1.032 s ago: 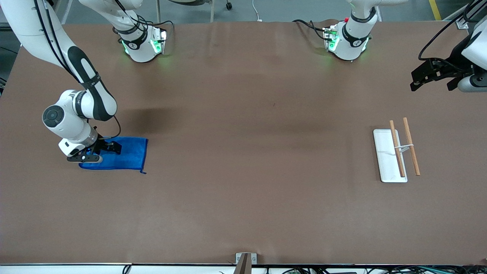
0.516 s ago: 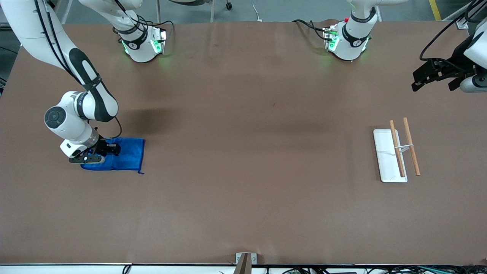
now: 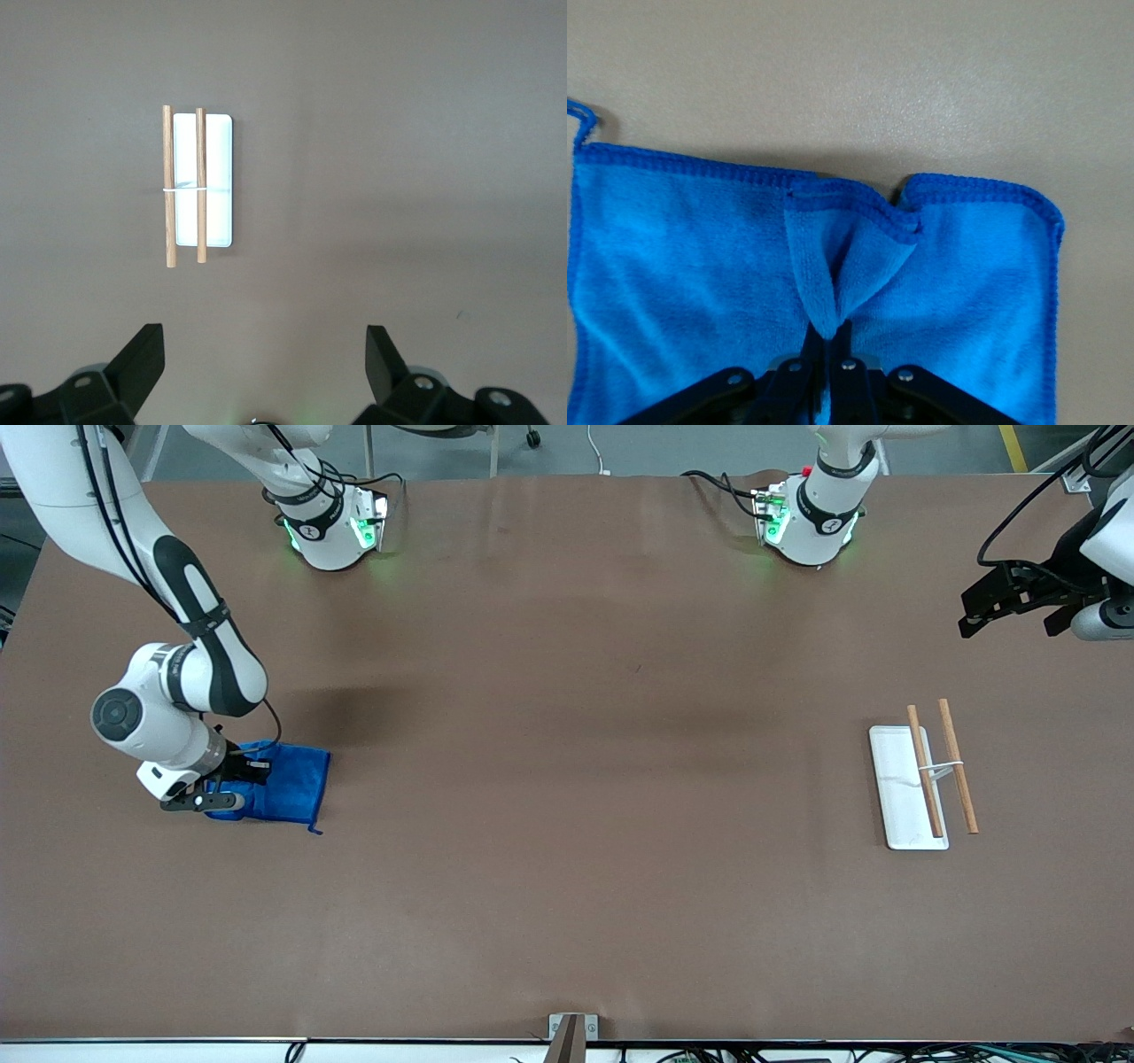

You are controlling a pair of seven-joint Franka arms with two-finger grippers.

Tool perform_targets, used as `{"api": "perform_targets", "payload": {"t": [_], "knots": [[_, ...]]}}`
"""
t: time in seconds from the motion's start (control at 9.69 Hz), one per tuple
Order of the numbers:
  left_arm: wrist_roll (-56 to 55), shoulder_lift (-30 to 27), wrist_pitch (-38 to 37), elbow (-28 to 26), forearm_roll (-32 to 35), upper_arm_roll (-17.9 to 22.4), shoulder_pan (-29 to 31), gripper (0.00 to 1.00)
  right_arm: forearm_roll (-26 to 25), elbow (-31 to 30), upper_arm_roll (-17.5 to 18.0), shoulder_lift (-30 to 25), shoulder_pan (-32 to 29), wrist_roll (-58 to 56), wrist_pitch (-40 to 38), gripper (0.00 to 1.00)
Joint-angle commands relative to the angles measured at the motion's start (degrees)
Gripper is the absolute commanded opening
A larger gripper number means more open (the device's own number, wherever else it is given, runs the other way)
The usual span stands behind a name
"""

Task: Right arm passes towel to left arm to hang
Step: 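Lift the towel with the right gripper while the left gripper approaches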

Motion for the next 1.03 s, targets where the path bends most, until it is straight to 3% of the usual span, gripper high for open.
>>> {"api": "perform_targets", "payload": {"t": [0.0, 0.21, 0.31, 0.52, 0.72, 0.93], "knots": [[0.4, 0.3, 0.2, -1.2, 0.0, -0.2, 0.5, 1.00, -0.2, 4.4, 0.3, -2.4, -0.1, 0.3, -8.2, 0.00], [0.5, 0.7, 0.4, -1.2, 0.0, -0.2, 0.5, 1.00, 0.7, 10.4, 0.6, -4.6, 1.2, 0.9, -19.7, 0.00], [0.4, 0.7, 0.3, -0.8, 0.0, -0.2, 0.5, 1.00, 3.8, 11.4, 0.7, -6.1, 2.3, 3.8, -22.3, 0.00], [-0.4, 0.8, 0.3, 0.6, 0.3, -0.2, 0.4, 1.00, 8.0, 11.8, 2.1, -7.5, 3.4, 5.1, -22.5, 0.00], [-0.7, 1.7, 0.1, 1.1, 0.4, -0.3, -0.2, 1.00, 13.5, 14.1, 6.8, -8.0, 3.5, 5.1, -22.4, 0.00], [-0.1, 2.6, -0.1, 1.0, 0.2, -0.9, -0.2, 1.00, 30.5, 14.8, 10.8, -9.7, 4.1, 5.2, -22.4, 0.00]]}}
